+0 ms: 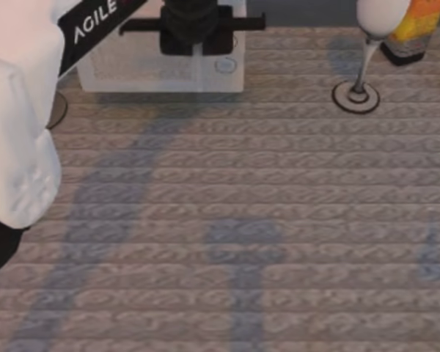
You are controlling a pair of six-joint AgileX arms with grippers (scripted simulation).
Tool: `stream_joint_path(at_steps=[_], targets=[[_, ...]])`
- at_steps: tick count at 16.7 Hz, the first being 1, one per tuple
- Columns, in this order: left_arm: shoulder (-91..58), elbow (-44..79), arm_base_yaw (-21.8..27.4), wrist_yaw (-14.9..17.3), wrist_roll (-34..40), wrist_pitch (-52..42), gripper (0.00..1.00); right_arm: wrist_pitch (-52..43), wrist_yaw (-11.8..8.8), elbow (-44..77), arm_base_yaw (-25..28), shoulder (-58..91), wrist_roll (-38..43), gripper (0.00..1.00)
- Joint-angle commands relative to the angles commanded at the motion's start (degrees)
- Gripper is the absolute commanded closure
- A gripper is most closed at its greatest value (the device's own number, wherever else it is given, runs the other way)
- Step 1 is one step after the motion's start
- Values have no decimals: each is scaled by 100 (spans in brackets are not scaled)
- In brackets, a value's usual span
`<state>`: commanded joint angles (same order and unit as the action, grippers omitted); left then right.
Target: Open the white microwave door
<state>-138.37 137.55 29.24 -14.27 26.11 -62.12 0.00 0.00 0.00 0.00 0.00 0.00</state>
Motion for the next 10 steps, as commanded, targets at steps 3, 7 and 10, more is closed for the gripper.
stream_joint_path(at_steps=[3,7,10], targets=[[0,0,0,0,0,0,100,0,0,0,0,0,0,0],[0,0,0,0,0,0,100,0,0,0,0,0,0,0],[153,-355,113,43,47,43,100,0,0,0,0,0,0,0]])
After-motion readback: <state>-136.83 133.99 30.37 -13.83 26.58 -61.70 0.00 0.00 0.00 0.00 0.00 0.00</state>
